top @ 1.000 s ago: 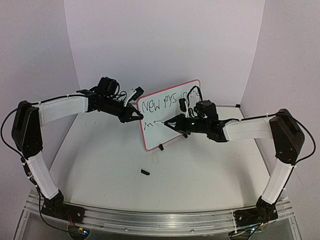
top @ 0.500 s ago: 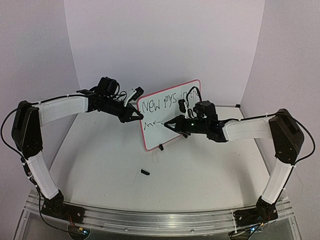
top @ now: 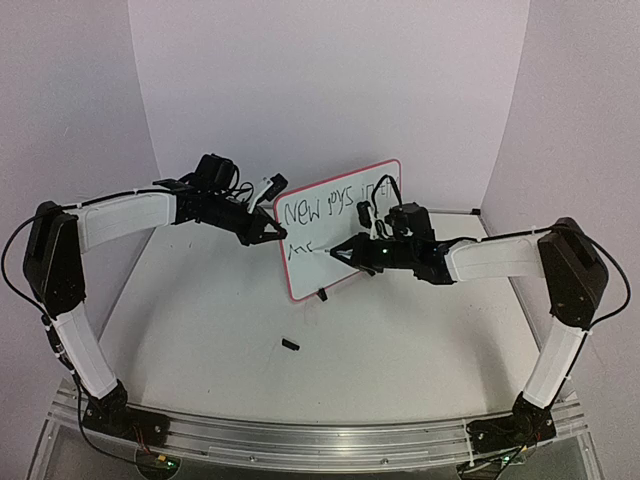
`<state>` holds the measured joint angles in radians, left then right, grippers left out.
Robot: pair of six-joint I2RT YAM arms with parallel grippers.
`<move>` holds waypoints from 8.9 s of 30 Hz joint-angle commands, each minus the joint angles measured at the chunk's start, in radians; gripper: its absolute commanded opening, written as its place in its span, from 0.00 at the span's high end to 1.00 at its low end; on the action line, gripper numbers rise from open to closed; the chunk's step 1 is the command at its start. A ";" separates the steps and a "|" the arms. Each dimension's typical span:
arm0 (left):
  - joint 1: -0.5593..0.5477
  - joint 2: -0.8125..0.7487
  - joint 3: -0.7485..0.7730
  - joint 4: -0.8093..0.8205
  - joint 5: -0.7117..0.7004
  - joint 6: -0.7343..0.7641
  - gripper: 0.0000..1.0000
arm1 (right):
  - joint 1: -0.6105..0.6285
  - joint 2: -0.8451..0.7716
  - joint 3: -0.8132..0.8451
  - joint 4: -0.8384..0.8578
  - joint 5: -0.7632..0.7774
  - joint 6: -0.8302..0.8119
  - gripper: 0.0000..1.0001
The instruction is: Write a sentence on the whiteboard
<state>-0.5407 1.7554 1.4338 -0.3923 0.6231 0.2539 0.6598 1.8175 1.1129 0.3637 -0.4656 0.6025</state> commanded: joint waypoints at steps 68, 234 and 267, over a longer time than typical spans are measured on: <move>-0.039 0.023 -0.004 -0.142 0.055 0.009 1.00 | -0.001 -0.005 0.003 -0.001 0.065 0.005 1.00; -0.042 0.025 -0.004 -0.143 0.044 0.012 1.00 | -0.089 -0.095 0.017 -0.015 0.004 -0.005 1.00; -0.042 0.022 -0.004 -0.143 0.044 0.012 1.00 | -0.092 -0.027 -0.036 -0.017 0.021 0.008 1.00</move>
<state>-0.5453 1.7550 1.4342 -0.3920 0.6186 0.2611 0.5716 1.7763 1.0780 0.3242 -0.4508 0.6037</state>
